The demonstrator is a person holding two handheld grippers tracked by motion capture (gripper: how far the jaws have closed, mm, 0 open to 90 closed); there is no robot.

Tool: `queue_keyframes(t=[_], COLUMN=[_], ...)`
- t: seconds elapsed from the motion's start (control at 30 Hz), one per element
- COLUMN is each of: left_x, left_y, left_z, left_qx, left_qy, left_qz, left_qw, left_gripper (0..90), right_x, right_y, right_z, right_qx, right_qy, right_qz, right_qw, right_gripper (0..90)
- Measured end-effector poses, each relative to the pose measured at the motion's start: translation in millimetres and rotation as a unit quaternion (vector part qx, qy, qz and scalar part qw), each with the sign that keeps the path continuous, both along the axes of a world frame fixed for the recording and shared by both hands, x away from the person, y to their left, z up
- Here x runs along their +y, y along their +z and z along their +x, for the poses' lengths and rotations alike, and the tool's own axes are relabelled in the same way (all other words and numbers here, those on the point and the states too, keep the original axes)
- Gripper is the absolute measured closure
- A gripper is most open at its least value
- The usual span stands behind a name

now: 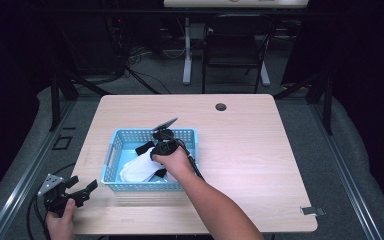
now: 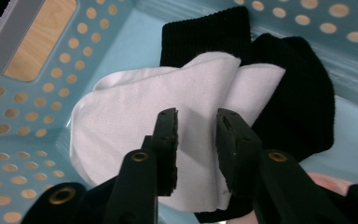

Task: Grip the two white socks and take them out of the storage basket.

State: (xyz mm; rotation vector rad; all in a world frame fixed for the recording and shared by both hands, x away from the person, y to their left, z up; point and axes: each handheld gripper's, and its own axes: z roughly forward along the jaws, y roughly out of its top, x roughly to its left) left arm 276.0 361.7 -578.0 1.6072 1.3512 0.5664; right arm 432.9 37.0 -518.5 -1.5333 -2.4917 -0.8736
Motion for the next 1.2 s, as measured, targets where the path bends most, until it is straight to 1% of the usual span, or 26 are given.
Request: queue_keyframes(t=[0.07, 0.17, 0.2, 0.27, 0.3, 0.33, 0.37, 0.4, 0.43, 0.47, 0.5, 0.53, 0.6, 0.63, 0.7, 0.83, 0.87, 0.9, 0.93, 0.97, 1.0, 1.07, 1.1, 1.13, 1.17, 1.2], left_x=[-0.3, 0.1, 0.1, -0.3, -0.3, -0.3, 0.0, 0.0, -0.1, -0.1, -0.1, -0.1, -0.2, 0.1, -0.2, -0.2, -0.2, -0.2, -0.2, -0.2, -0.1, -0.3, -0.4, -0.4, -0.4, -0.3], left_y=[-0.3, 0.0, 0.0, -0.3, -0.3, -0.3, 0.1, 0.1, -0.1, -0.1, 0.0, 0.0, 0.1, 0.1, 0.0, 0.0, 0.0, 0.0, 0.0, 0.0, 0.0, -0.1, 0.0, 0.0, 0.0, 0.0], left_z=[0.1, -0.1, -0.1, 0.2, 0.2, 0.1, -0.1, -0.1, 0.0, 0.0, 0.1, 0.1, -0.1, -0.1, 0.0, 0.0, 0.0, 0.0, 0.0, 0.0, 0.0, 0.2, 0.1, 0.1, 0.1, 0.1], left_qx=[-0.003, 0.0, 0.0, -0.002, -0.002, -0.002, 0.0, 0.0, -0.001, -0.001, 0.0, 0.0, 0.0, 0.0, 0.0, 0.0, 0.0, 0.0, 0.0, 0.0, 0.0, 0.0, 0.0, 0.0, 0.0, 0.0], left_qy=[0.002, 0.001, 0.001, 0.002, 0.002, 0.002, 0.0, 0.0, 0.001, 0.001, 0.0, 0.0, 0.0, -0.001, 0.0, 0.0, 0.0, 0.0, 0.0, 0.0, 0.0, 0.0, 0.0, 0.0, 0.0, 0.0], left_qz=[-0.001, -0.001, -0.001, -0.001, 0.0, 0.0, 0.0, 0.0, 0.0, 0.0, 0.001, 0.001, 0.002, 0.003, 0.001, 0.001, 0.001, 0.002, 0.001, 0.001, 0.001, 0.002, 0.002, 0.002, 0.002, 0.002], left_qw=[1.0, 1.0, 1.0, 1.0, 1.0, 1.0, 1.0, 1.0, 1.0, 1.0, 1.0, 1.0, 1.0, 1.0, 1.0, 1.0, 1.0, 1.0, 1.0, 1.0, 1.0, 1.0, 1.0, 1.0, 1.0, 1.0], left_gripper=[15.3, 15.3, 15.3, 15.2, 15.3, 15.3, 15.3, 15.3, 15.3, 15.3, 15.3, 15.3, 15.3, 15.3, 15.3, 15.3, 15.3, 15.3, 15.3, 15.3, 15.3, 15.3, 15.3, 15.3, 15.3, 15.3], right_x=[0.6, 2.7, 2.6, 3.4, 2.2, 2.9, 3.8, 3.8, 5.7, 5.7, 7.4, 7.4, 9.5, 11.3, 11.5, 11.5, 11.5, 11.3, 10.9, 10.9, 10.6, 9.2, 7.3, 7.3, 4.4, 4.4], right_y=[-0.6, 0.2, 1.2, 4.6, 8.0, 9.6, 11.8, 11.8, 17.5, 17.5, 22.7, 22.7, 27.1, 30.9, 34.3, 40.0, 40.0, 44.1, 46.3, 46.3, 48.8, 54.3, 58.7, 58.7, 63.1, 63.1], right_z=[-0.1, -3.1, -4.2, -8.0, -9.7, -12.0, -15.2, -15.2, -23.0, -23.0, -30.3, -30.3, -37.5, -44.6, -51.4, -61.6, -61.6, -65.7, -67.6, -67.6, -69.9, -75.0, -79.6, -79.6, -83.2, -83.2], right_qx=[0.004, -0.01, -0.018, -0.035, -0.048, -0.057, -0.075, -0.075, -0.106, -0.106, -0.132, -0.132, -0.16, -0.185, -0.206, -0.236, -0.236, -0.248, -0.255, -0.255, -0.26, -0.277, -0.288, -0.288, -0.297, -0.297], right_qy=[0.007, 0.014, 0.016, 0.018, 0.033, 0.034, 0.039, 0.039, 0.054, 0.054, 0.069, 0.069, 0.084, 0.09, 0.096, 0.105, 0.105, 0.106, 0.106, 0.106, 0.106, 0.106, 0.1, 0.1, 0.097, 0.097], right_qz=[-0.004, -0.008, -0.008, 0.004, -0.005, -0.004, -0.003, -0.003, -0.003, -0.003, -0.01, -0.01, -0.014, -0.012, -0.005, 0.001, 0.001, 0.008, 0.013, 0.013, 0.018, 0.028, 0.04, 0.04, 0.049, 0.049], right_qw=[1.0, 0.9998, 0.9997, 0.9992, 0.9983, 0.9978, 0.9964, 0.9964, 0.9929, 0.9929, 0.9888, 0.9888, 0.9835, 0.9786, 0.9738, 0.966, 0.966, 0.9629, 0.9611, 0.9611, 0.9596, 0.9546, 0.9515, 0.9515, 0.9487, 0.9487], right_gripper=[76.7, 84.3, 85.1, 86.7, 86.9, 87.0, 87.1, 87.1, 87.2, 87.2, 87.4, 87.4, 87.5, 87.5, 87.6, 87.6, 87.6, 87.7, 87.7, 87.7, 87.8, 87.8, 87.9, 87.9, 87.9, 87.9])
